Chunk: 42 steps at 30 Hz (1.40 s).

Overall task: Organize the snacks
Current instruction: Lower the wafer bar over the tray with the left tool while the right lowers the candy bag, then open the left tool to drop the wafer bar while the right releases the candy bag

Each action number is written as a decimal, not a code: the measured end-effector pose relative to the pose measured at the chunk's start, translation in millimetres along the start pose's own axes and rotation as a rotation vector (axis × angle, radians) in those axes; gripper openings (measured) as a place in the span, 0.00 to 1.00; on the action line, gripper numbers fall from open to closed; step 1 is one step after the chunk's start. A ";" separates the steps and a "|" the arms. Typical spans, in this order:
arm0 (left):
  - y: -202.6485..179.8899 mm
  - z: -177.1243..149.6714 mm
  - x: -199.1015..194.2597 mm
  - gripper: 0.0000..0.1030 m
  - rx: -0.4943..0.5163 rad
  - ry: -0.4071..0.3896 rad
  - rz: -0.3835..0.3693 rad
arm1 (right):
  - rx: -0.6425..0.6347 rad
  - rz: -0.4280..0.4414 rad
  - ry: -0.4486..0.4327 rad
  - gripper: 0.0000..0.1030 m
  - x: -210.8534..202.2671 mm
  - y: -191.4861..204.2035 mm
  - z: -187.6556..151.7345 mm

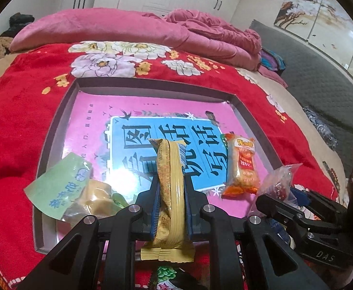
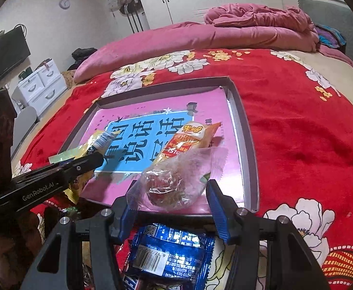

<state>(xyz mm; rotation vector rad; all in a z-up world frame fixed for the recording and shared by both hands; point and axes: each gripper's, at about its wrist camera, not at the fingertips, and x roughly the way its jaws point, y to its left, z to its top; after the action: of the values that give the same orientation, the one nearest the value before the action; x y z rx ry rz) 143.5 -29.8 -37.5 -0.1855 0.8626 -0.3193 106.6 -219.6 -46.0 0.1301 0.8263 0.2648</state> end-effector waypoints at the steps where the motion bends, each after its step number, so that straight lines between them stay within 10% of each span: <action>1: -0.1 0.0 0.5 0.17 0.001 0.001 -0.002 | 0.000 0.004 0.000 0.54 -0.1 0.4 -0.1; 29: -0.2 1.4 7.5 0.19 0.003 0.020 -0.004 | 0.029 -0.006 -0.001 0.56 -1.8 -4.1 2.3; 42: 9.3 3.6 5.2 0.38 -0.045 0.024 -0.018 | 0.043 -0.033 -0.007 0.56 -4.2 -9.8 2.2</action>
<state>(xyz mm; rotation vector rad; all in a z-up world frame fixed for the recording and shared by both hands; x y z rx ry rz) 151.3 -22.8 -41.6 -0.2316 0.8931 -0.3198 107.2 -230.3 -43.7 0.1577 0.8267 0.2156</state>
